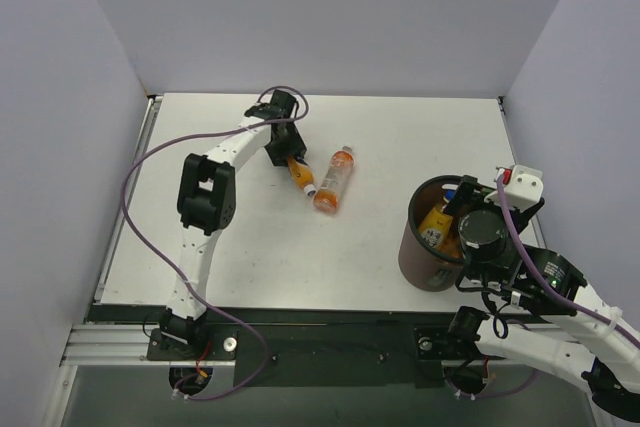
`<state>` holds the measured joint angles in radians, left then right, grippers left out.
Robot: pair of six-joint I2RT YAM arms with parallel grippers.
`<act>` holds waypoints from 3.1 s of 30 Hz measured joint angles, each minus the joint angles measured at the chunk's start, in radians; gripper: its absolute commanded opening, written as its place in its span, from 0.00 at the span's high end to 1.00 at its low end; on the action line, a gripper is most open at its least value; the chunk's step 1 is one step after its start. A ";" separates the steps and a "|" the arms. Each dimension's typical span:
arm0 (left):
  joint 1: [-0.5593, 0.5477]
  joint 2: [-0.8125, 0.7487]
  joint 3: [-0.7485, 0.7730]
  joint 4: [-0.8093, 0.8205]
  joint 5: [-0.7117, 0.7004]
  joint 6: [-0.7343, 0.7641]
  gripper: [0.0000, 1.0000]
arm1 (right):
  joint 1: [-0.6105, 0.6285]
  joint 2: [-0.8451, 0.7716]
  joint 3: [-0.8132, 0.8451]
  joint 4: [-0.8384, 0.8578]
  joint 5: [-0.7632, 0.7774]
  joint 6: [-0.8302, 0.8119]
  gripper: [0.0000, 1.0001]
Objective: Put the plastic bottles in the bin
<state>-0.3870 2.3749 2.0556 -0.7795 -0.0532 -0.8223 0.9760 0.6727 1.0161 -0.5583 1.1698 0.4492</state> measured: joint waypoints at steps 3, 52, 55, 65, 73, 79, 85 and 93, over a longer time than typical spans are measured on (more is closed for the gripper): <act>-0.004 -0.003 0.015 -0.032 -0.021 0.012 0.52 | 0.000 0.000 0.000 0.000 0.000 -0.001 0.27; -0.631 -0.499 -0.242 0.893 0.331 0.250 0.67 | 0.000 -0.284 0.049 -0.092 0.166 0.070 0.28; -0.639 -0.492 -0.235 0.969 0.351 0.200 0.66 | 0.000 -0.283 0.049 -0.105 0.165 0.083 0.28; -0.678 -0.418 -0.216 1.017 0.373 0.167 0.08 | 0.000 -0.282 0.049 -0.146 0.165 0.108 0.29; -0.674 -0.415 -0.270 0.991 0.336 0.180 0.05 | 0.000 -0.282 0.049 -0.150 0.165 0.112 0.29; -0.661 -0.438 -0.269 0.898 0.303 0.208 0.04 | 0.000 -0.275 0.064 -0.156 0.155 0.116 0.29; -0.577 -0.529 -0.216 0.594 0.017 0.236 0.03 | 0.000 -0.235 0.087 -0.154 0.137 0.111 0.29; -0.296 -0.403 -0.028 0.200 -0.239 0.234 0.03 | 0.000 -0.146 0.087 -0.145 0.097 0.108 0.29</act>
<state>-0.6830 1.9720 2.0274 -0.5797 -0.2920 -0.5880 0.9760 0.5266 1.1034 -0.7036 1.2671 0.5575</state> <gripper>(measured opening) 0.972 0.712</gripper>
